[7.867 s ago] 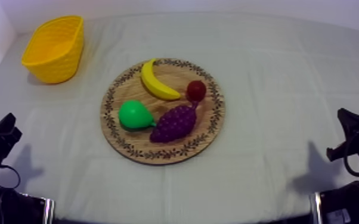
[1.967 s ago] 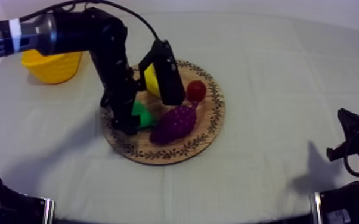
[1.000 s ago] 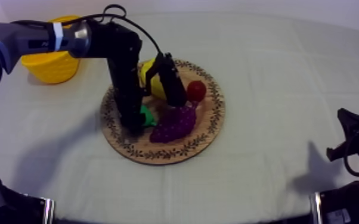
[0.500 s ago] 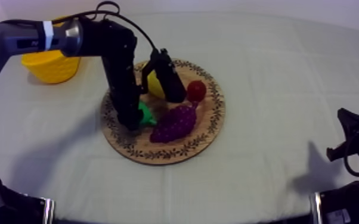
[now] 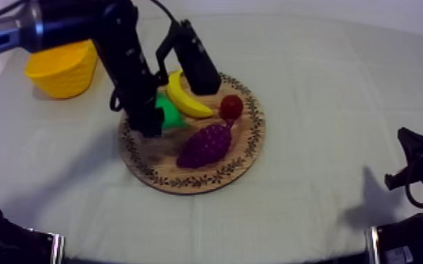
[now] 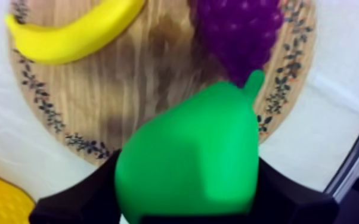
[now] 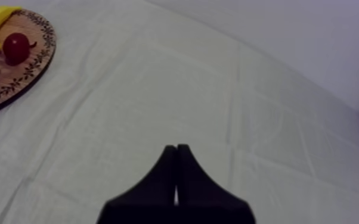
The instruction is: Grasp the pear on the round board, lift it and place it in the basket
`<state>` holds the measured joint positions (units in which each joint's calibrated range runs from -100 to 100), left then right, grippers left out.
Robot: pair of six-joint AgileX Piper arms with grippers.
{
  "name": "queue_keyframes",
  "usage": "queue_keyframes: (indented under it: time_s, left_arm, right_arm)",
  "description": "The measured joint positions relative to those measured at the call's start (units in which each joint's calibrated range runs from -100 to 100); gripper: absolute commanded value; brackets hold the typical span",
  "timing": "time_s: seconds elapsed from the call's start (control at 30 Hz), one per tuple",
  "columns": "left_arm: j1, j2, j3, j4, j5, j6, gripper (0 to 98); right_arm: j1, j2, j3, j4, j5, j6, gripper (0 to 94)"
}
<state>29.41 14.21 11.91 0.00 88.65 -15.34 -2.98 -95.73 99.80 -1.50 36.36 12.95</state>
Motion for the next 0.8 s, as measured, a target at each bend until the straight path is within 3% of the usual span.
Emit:
queue_keyframes:
  time_s: [0.3, 0.57, 0.8]
  left_arm:
    - [1.14, -7.84, -5.96, 0.00, 7.97, 1.41, 54.0]
    - [1.51, -9.73, -6.69, 0.77, 8.67, 3.74, 54.1]
    - [1.59, -10.85, -6.63, 2.19, 8.06, 9.79, 51.6]
  right_arm:
    - [0.00, 0.00, 0.00, 0.00, 0.00, 0.06, 0.4]
    - [0.00, 0.00, 0.00, 0.00, 0.00, 0.06, 0.4]
    - [0.00, 0.00, 0.00, 0.00, 0.00, 0.03, 0.4]
